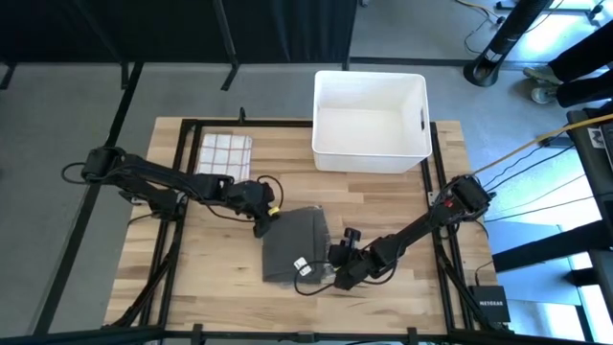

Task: Fold towel
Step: Adjust the stacked towels

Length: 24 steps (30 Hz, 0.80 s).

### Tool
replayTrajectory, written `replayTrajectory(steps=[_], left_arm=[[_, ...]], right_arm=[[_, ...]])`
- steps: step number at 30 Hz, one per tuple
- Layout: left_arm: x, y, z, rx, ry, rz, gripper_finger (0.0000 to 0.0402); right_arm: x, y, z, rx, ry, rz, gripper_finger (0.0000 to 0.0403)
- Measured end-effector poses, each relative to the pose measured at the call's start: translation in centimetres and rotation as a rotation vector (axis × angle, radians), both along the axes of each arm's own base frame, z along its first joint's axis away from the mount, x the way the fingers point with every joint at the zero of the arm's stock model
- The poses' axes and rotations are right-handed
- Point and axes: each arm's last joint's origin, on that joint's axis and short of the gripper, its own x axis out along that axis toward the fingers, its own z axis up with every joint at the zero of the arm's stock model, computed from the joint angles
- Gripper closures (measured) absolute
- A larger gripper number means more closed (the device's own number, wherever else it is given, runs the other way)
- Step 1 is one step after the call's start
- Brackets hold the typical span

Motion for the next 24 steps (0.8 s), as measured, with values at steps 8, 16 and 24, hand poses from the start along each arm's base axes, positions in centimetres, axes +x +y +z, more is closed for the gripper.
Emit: replayTrajectory(steps=[8, 16, 24], left_arm=[[-0.1, -1.3, 0.1, 0.051, -0.012, -0.099, 0.0389], [0.0, -1.6, 0.2, 0.072, -0.025, -0.132, 0.0389], [0.0, -1.8, 0.3, 0.110, -0.043, -0.179, 0.0389]], right_arm=[[-1.5, -0.5, 4.8, 0.086, 0.130, 0.009, 0.0231], [-0.5, -1.8, 10.1, -0.053, -0.028, 0.050, 0.0218], [3.8, -6.5, 13.1, -0.090, -0.160, 0.090, 0.0157]])
